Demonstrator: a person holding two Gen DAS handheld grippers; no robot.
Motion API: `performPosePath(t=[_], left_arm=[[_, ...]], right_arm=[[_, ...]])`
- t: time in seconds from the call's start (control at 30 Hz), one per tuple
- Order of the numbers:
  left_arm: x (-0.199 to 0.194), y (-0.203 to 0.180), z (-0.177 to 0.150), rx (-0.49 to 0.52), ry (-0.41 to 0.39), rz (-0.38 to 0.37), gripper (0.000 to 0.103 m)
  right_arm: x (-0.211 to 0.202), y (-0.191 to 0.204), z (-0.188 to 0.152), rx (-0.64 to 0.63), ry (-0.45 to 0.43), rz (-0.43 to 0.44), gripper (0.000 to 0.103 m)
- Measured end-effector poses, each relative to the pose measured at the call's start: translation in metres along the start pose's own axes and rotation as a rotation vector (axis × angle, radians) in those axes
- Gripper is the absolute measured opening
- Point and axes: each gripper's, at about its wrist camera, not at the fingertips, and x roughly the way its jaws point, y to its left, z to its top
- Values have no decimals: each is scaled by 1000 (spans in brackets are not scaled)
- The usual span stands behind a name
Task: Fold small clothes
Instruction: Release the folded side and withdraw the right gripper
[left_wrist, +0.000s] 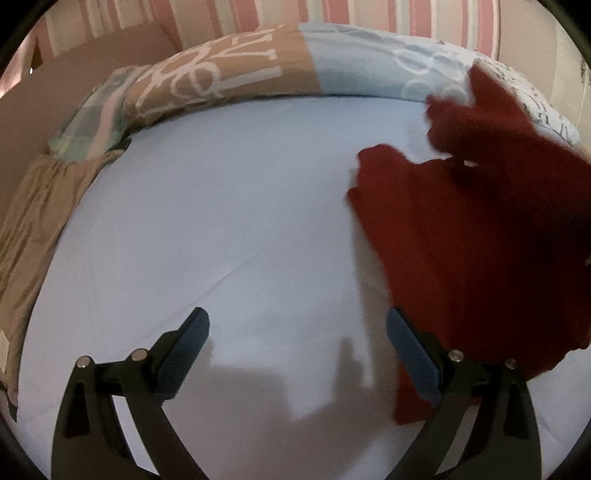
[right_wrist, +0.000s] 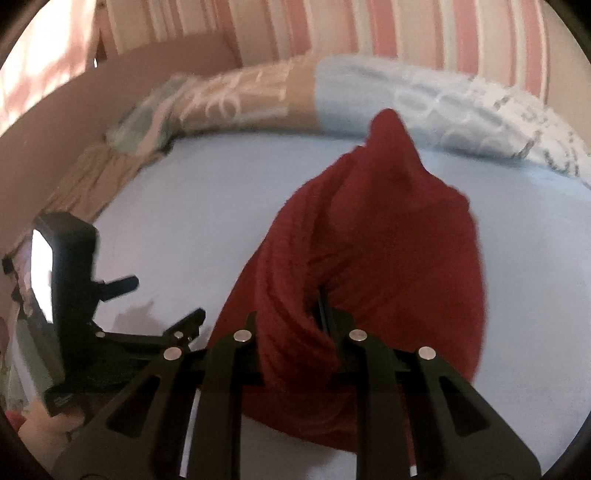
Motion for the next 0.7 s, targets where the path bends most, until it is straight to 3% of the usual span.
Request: performPosePath(t=[0.07, 0.23, 0.33, 0.37, 0.4, 0.47, 0.57, 0.63, 0.7], left_arm=[[3, 6, -5, -8, 12, 8, 97], [-2, 17, -18, -26, 21, -18, 97], [-9, 20, -21, -37, 24, -35, 97], [-12, 20, -22, -40, 23, -44, 97], [-15, 21, -23, -40, 20, -49, 97], [-23, 19, -25, -32, 11, -56, 97], [-31, 13, -23, -24, 8, -76, 97], [-39, 6, -20, -10, -2, -91, 97], [-46, -3, -16, 2, -15, -118, 97]], right_arm=[[19, 4, -5, 26, 54, 4, 18], [28, 6, -12, 22, 86, 11, 22], [14, 3, -11, 21, 78, 34, 39], [6, 0, -13, 27, 73, 55, 52], [-5, -3, -14, 38, 64, 70, 59], [-25, -10, -17, 49, 42, 102, 61], [-52, -29, -23, 71, 22, 115, 76], [-67, -53, -27, 127, 15, 146, 77], [-75, -72, -31, 150, 0, 107, 77]])
